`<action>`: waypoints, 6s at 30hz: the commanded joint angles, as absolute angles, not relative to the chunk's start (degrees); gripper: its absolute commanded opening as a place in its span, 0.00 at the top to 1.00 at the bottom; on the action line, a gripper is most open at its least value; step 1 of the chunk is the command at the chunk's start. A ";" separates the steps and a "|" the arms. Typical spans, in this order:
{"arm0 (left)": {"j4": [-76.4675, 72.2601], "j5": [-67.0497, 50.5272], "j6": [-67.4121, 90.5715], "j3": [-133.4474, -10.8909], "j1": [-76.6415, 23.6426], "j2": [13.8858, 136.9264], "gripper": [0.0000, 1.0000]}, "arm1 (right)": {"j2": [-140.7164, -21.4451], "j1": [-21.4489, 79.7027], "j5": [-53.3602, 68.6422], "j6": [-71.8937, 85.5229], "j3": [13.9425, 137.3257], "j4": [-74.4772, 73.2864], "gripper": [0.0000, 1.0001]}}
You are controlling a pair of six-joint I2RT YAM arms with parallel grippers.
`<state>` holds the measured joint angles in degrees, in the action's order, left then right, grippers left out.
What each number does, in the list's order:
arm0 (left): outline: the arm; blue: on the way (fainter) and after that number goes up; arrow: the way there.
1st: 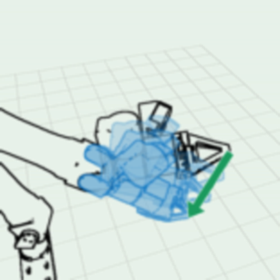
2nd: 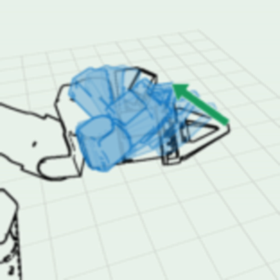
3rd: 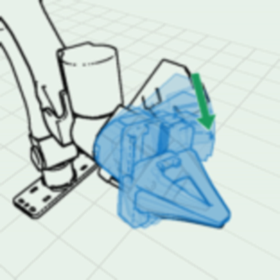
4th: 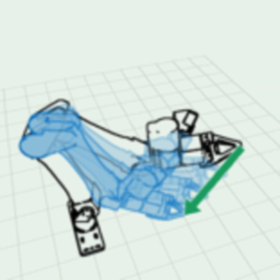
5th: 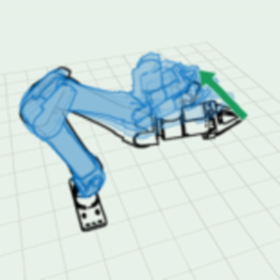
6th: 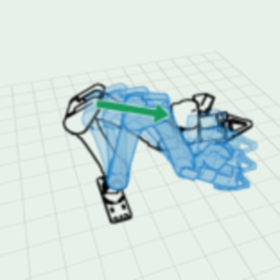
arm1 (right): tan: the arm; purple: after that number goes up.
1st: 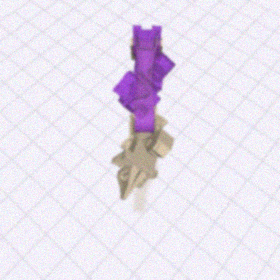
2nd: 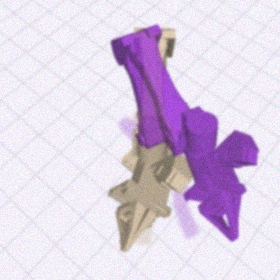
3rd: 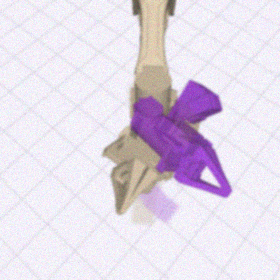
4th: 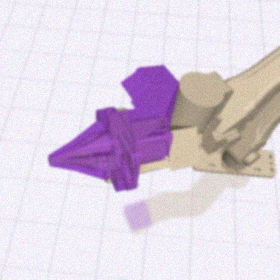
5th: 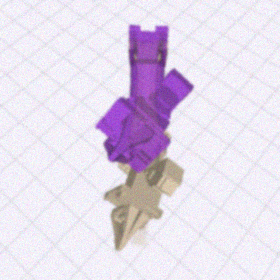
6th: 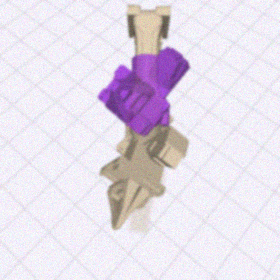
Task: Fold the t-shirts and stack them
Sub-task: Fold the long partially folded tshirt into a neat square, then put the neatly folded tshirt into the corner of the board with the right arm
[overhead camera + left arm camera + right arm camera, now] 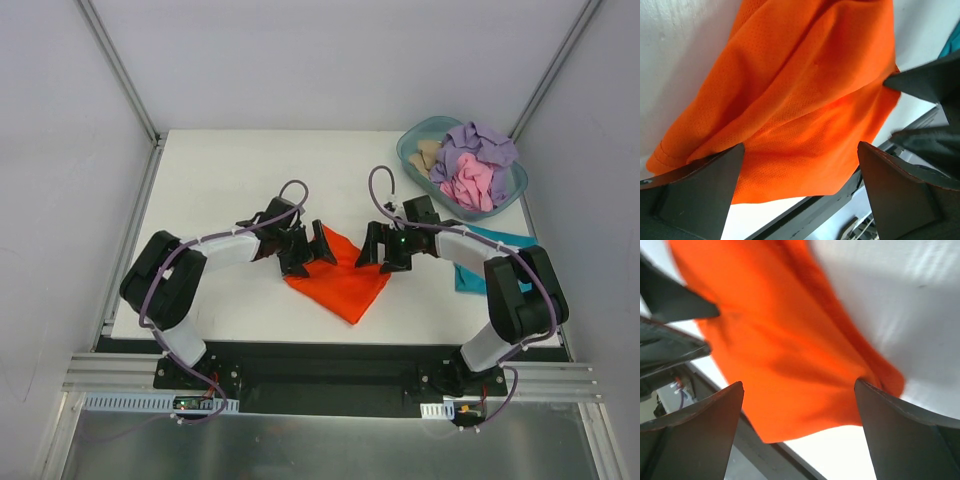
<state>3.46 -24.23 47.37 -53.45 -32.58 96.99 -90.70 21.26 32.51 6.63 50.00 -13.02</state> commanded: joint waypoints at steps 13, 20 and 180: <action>2.55 -15.57 54.50 -41.48 -39.46 74.72 0.01 | -90.90 20.48 32.60 2.55 60.12 -10.20 0.03; 3.86 -10.11 47.03 -50.25 -38.32 72.59 0.01 | -80.18 20.65 39.36 5.18 55.82 -9.68 0.03; 27.25 22.41 39.38 -48.25 -21.62 55.63 0.01 | -80.76 3.63 -41.32 -17.14 74.97 -53.80 0.99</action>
<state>27.33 21.12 40.84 -45.12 -22.02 53.84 -78.46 8.95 -45.30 -15.77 75.40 -55.90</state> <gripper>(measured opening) 0.993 0.043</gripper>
